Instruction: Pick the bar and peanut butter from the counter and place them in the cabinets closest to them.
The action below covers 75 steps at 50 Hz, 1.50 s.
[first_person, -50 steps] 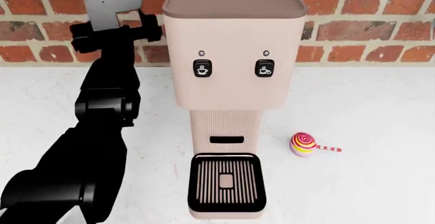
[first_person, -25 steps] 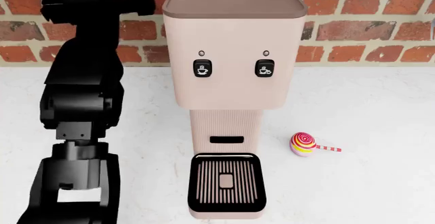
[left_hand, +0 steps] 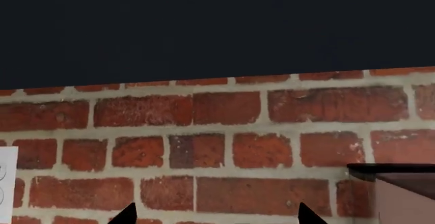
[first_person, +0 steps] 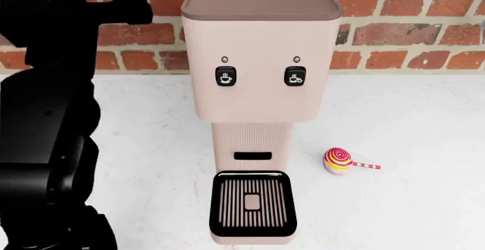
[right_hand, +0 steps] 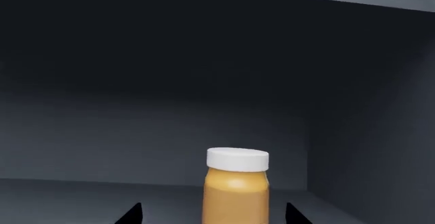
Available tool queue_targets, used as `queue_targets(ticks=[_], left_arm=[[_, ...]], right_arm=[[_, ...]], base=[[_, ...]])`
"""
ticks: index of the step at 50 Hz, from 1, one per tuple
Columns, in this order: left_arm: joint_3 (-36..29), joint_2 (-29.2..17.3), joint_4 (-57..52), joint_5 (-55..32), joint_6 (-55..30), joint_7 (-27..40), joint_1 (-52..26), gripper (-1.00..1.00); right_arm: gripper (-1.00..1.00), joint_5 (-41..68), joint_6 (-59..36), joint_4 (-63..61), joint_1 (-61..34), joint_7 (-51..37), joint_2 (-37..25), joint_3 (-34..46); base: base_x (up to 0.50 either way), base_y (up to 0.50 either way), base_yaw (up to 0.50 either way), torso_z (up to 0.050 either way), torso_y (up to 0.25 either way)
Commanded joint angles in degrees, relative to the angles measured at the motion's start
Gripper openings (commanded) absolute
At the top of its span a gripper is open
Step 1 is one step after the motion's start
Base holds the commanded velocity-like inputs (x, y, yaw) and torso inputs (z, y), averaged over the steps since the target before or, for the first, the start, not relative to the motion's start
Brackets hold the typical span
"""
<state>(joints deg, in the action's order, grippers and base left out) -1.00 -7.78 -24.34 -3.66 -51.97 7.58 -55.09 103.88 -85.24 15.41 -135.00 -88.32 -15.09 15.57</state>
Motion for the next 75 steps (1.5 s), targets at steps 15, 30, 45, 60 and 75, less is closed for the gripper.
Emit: queue_targets(ticks=[15, 30, 45, 60, 75], left_arm=[[5.15, -1.56, -31.01, -4.97, -19.52, -1.07, 3.01, 1.0], [7.15, -3.46, -35.61, -9.8, -21.06, 2.56, 4.1, 1.0], [10.83, -16.58, -35.49, -42.37, -15.22, 28.29, 5.49, 1.0], [9.89, -29.67, -35.56, -62.14, -4.4, 45.55, 4.84, 1.0], [-15.22, -56.63, -35.65, -66.33, 27.17, 62.69, -2.78, 1.0]], right_arm=[[1.0, 17.42, 15.1, -14.85, 0.0, -1.68, -11.53, 11.9], [1.0, 16.27, 11.76, -21.43, 0.0, -1.68, -13.45, 8.51], [1.0, 18.76, 12.99, -28.42, 0.0, -1.68, -17.07, 7.0], [1.0, 20.08, 13.22, -32.86, 0.0, -1.68, -18.79, 5.59], [1.0, 21.79, 12.59, -39.21, 0.0, -1.68, -21.54, 2.79]], base=[[0.0, 0.0, 0.0, 0.0, 0.0], [0.0, 0.0, 0.0, 0.0, 0.0], [0.0, 0.0, 0.0, 0.0, 0.0], [0.0, 0.0, 0.0, 0.0, 0.0], [0.0, 0.0, 0.0, 0.0, 0.0]])
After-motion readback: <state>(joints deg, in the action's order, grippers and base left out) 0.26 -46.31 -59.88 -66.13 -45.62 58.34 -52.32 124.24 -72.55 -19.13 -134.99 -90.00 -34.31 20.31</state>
